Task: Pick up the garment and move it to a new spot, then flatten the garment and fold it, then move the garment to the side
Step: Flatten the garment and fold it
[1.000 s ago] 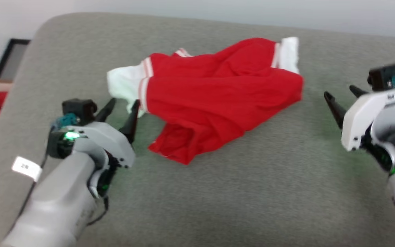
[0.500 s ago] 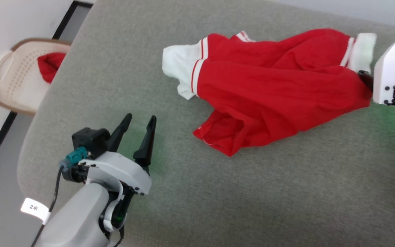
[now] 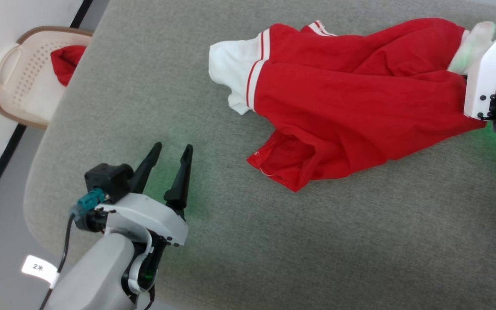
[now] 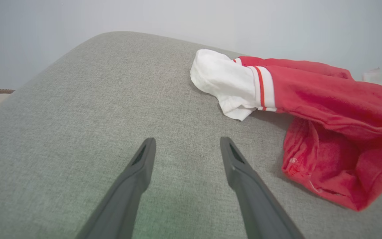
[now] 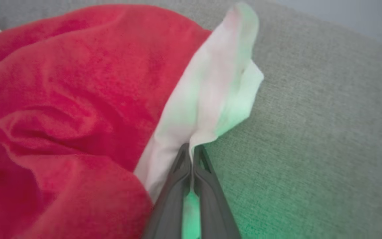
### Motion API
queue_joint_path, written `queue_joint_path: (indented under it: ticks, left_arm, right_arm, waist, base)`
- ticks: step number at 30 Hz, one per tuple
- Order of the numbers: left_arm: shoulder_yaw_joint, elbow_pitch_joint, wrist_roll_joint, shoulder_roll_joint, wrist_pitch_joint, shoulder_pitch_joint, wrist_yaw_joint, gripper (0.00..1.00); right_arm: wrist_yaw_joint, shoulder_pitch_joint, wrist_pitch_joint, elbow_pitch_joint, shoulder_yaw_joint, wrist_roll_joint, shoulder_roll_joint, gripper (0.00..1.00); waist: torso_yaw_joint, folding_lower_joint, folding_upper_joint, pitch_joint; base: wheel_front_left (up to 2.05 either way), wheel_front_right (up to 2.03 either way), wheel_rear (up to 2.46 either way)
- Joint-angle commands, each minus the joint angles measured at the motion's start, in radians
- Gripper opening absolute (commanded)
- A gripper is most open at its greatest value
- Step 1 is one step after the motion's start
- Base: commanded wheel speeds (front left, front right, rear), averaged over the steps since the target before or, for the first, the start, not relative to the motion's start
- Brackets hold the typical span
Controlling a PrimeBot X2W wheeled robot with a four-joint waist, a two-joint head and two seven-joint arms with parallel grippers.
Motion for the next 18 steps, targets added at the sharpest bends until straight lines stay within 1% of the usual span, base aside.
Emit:
queue_joint_path:
  ticks: [1, 2, 3, 6, 11, 15, 18]
  left_arm:
    - [0.004, -0.004, 0.005, 0.003, 0.000, 0.013, 0.007, 1.00]
    - [0.010, -0.008, 0.005, 0.009, 0.000, 0.020, 0.009, 1.00]
    - [0.010, -0.008, 0.005, 0.009, 0.000, 0.020, 0.009, 1.00]
    - [0.018, -0.017, 0.001, 0.021, 0.000, 0.039, 0.018, 1.00]
    - [0.030, -0.053, -0.007, 0.049, 0.005, 0.068, 0.035, 1.00]
    - [0.041, -0.104, -0.009, 0.076, 0.016, 0.089, 0.059, 1.00]
    - [0.047, -0.147, -0.009, 0.097, 0.028, 0.107, 0.079, 1.00]
  right_arm:
    - [-0.001, 0.022, -0.004, 0.017, 0.003, 0.006, -0.010, 0.00]
    - [-0.001, 0.034, -0.032, 0.005, 0.012, 0.023, -0.009, 0.00]
    - [-0.001, 0.034, -0.032, 0.005, 0.012, 0.023, -0.009, 0.00]
    - [-0.001, 0.060, -0.070, -0.025, 0.018, 0.061, -0.014, 0.00]
    - [-0.001, 0.161, -0.124, -0.110, 0.026, 0.150, -0.061, 0.00]
    - [-0.001, 0.283, -0.139, -0.209, 0.021, 0.231, -0.118, 0.00]
    - [-0.001, 0.388, -0.148, -0.289, -0.003, 0.291, -0.153, 0.00]
  waist:
    - [-0.015, -0.0001, -0.0001, -0.011]
    - [-0.030, -0.0001, -0.0001, -0.024]
    - [-0.030, -0.0001, -0.0001, -0.024]
    - [-0.060, -0.0001, -0.0001, -0.046]
    - [-0.110, -0.0001, -0.0001, -0.075]
    - [-0.146, -0.0001, -0.0001, -0.087]
    - [-0.171, -0.0001, -0.0001, -0.092]
  base:
    - [0.00, 0.00, 0.00]
    - [0.00, 0.00, 0.00]
    - [0.00, 0.00, 0.00]
    - [0.00, 0.00, 0.00]
    - [0.00, 0.00, 0.00]
    - [0.00, 0.00, 0.00]
    - [0.00, 0.00, 0.00]
